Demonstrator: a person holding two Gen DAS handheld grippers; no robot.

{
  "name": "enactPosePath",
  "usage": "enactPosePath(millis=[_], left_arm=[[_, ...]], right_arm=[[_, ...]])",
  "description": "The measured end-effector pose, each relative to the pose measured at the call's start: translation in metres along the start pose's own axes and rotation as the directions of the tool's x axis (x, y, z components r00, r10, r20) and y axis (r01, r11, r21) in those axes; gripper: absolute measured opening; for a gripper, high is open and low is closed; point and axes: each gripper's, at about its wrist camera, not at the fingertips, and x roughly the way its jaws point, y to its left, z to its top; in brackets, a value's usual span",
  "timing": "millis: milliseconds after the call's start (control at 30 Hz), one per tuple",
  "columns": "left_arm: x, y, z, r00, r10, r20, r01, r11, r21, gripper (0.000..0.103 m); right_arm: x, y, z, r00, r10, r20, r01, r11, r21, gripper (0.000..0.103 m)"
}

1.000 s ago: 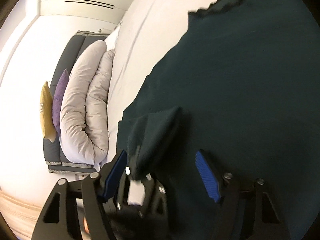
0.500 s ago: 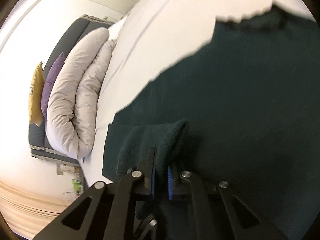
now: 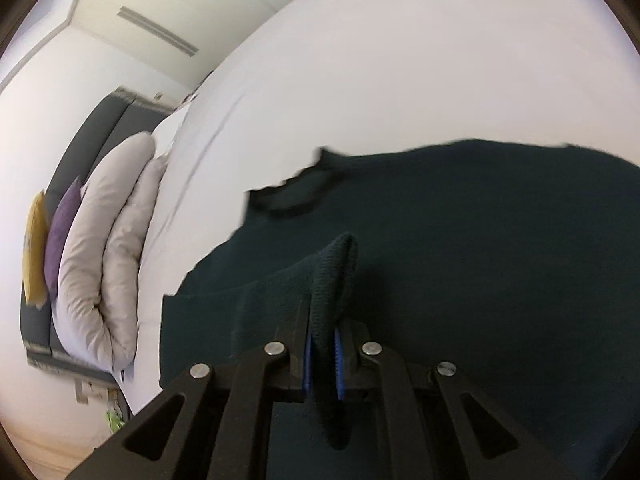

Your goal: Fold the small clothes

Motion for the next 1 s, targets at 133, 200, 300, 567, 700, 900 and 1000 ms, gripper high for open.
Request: enactPosePath(millis=[133,200,300,567,700,900,1000], left_arm=[[0.001,0.019,0.001,1.0,-0.011,-0.017,0.01,0.998,-0.062,0.014],[0.001,0.035,0.003,1.0,-0.007,-0.017,0.006,0.995,-0.103,0.014],[0.003,0.069,0.018,1.0,-0.016,-0.005,0.015,0.98,-0.197,0.014],[0.06,0.129,0.096,0.989,-0.143,-0.04,0.118,0.919,-0.376,0.014],[0.113,0.108,0.087,0.961,-0.178,-0.212,0.105,0.942,-0.318,0.014],[0.11,0.096,0.078,0.985,-0.068,-0.156,0.04,0.983,-0.178,0.014],[0.112,0.105,0.079,0.983,-0.09,-0.159,0.057,0.978,-0.2,0.014]], right_arm=[[0.002,-0.017,0.001,1.0,-0.006,0.001,0.006,1.0,0.023,0.009],[0.006,-0.02,0.001,1.0,-0.013,-0.005,0.013,1.0,0.024,0.01],[0.006,-0.022,0.0,1.0,-0.017,-0.006,0.017,1.0,0.014,0.01],[0.006,-0.019,-0.004,1.0,-0.023,-0.02,0.024,0.999,0.027,0.01],[0.004,-0.022,-0.004,1.0,-0.013,-0.027,0.015,0.999,0.041,0.01],[-0.001,-0.021,-0.014,0.999,-0.018,-0.03,0.02,0.998,0.062,0.016],[0.0,-0.008,-0.019,0.997,-0.073,-0.033,0.072,0.997,-0.02,0.015]])
